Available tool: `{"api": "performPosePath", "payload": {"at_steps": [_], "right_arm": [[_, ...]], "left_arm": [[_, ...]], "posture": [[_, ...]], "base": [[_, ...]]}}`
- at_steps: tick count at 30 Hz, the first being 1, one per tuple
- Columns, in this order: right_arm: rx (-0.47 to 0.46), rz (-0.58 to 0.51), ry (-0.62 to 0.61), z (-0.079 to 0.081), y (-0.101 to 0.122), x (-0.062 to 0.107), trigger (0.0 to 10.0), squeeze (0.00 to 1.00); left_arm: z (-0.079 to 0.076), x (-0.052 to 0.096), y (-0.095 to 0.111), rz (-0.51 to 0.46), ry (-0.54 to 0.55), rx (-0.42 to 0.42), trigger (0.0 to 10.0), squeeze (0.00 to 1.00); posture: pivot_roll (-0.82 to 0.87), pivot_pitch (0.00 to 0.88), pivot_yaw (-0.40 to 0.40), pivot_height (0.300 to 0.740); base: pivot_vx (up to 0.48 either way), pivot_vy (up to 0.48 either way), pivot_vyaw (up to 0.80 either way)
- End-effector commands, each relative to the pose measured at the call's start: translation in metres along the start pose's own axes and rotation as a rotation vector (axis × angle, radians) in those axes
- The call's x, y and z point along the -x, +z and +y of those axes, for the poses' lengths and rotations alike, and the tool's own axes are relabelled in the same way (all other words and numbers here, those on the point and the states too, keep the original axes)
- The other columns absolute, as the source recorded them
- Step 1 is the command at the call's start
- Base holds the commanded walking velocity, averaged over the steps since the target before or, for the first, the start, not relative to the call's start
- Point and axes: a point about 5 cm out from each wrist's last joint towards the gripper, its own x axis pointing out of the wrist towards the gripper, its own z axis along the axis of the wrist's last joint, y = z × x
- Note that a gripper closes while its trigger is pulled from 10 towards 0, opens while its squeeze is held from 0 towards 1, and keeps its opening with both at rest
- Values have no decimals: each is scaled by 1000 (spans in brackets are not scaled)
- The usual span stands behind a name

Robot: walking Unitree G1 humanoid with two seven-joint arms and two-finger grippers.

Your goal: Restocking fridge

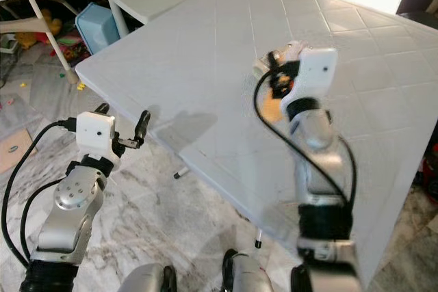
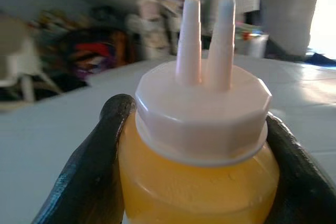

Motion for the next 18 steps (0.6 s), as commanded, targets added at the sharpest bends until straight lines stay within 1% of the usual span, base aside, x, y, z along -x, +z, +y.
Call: {"api": "performPosePath", "payload": {"at_steps": [1, 2, 4, 5, 8, 11, 14, 18], "right_arm": [[-30, -37, 25, 9, 8, 6, 10000, 0], [-43, -32, 60, 16, 6, 11, 10000, 0], [-41, -33, 95, 20, 6, 13, 10000, 0], [-32, -42, 121, 23, 7, 14, 10000, 0], [-47, -30, 130, 25, 9, 13, 10000, 0], [-44, -26, 133, 24, 9, 13, 10000, 0], [-49, -5, 126, 23, 3, 17, 10000, 0], [-52, 6, 125, 23, 0, 19, 10000, 0]], "left_arm": [[7, 0, -4, 27, 42, -7, 10000, 0], [7, -1, -4, 26, 49, -2, 10000, 0], [7, -2, -3, 27, 55, 12, 10000, 0], [8, -2, -4, 25, 63, 3, 10000, 0], [7, -3, -5, 28, 82, 9, 10000, 0], [7, -2, -8, 36, 90, 13, 10000, 0], [9, 4, -16, 72, 114, 23, 10000, 0], [5, 6, -18, 75, 105, 19, 10000, 0]], "posture": [[-4, 94, -4, 740], [-2, 91, -9, 740], [-1, 88, -14, 740], [-2, 84, -17, 740], [-2, 76, -25, 740], [1, 69, -23, 740], [-9, 63, -23, 740], [-10, 65, -26, 740]], "base": [[0, 0, 0], [0, 0, 0], [0, 0, 0], [0, 0, 800], [0, 0, 800], [0, 0, 800], [0, 0, 800], [0, 367, 800]]}}
